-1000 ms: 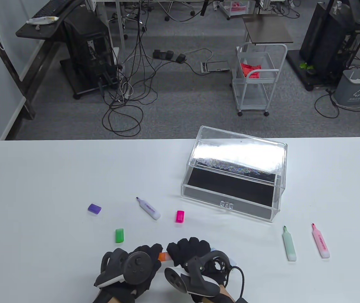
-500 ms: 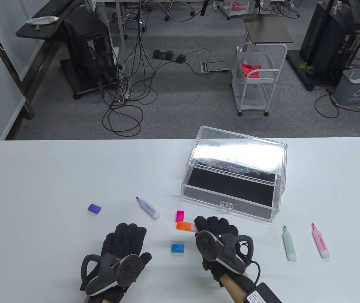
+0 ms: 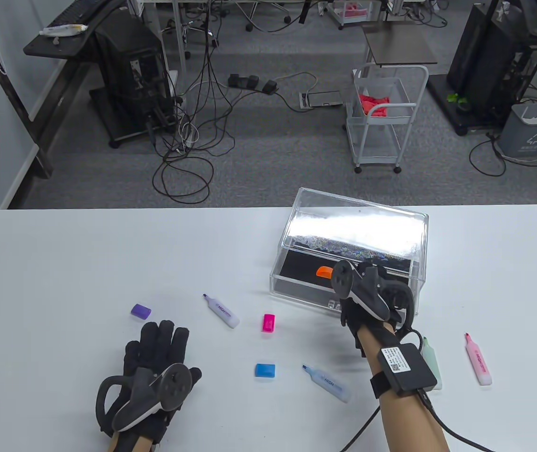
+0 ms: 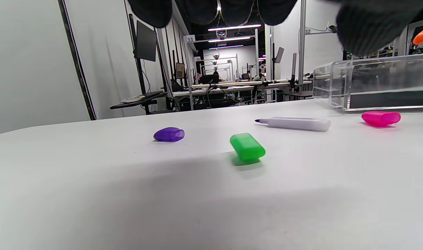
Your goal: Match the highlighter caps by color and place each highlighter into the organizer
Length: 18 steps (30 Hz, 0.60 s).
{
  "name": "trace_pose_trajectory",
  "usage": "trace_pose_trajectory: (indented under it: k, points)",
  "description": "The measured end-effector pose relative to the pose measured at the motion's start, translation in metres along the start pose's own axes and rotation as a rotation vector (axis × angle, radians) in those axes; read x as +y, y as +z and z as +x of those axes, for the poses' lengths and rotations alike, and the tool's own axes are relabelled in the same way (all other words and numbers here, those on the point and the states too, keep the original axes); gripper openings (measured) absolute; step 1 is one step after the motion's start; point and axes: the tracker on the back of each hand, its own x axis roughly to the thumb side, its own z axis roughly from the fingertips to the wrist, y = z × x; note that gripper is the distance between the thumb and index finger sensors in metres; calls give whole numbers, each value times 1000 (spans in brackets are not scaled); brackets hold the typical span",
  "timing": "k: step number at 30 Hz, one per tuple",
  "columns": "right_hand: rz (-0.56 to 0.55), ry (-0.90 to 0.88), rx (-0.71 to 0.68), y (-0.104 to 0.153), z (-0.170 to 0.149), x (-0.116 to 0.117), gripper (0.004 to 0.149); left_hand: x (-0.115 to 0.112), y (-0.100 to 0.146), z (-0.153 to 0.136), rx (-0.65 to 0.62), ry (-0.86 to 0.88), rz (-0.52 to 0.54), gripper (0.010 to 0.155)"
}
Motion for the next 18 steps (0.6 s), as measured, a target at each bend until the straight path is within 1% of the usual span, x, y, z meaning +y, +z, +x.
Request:
trace_pose_trajectory:
  k: [4,9,14,18]
  points:
    - [19,-6,21,-10,-5,9,60,-3,-2,-7,18,10,-14,84]
    - [8,-54,7,-7,-9,10,66,-3,-1,-9,26,9,-18,84]
    - [-15,-60,-22,8,-15,-6,67,-4,-1,-10,22,12,-31,86]
    - [-42,-67,-24,27,-24,-26,68,-5,-1,-13,28,14,-55,87]
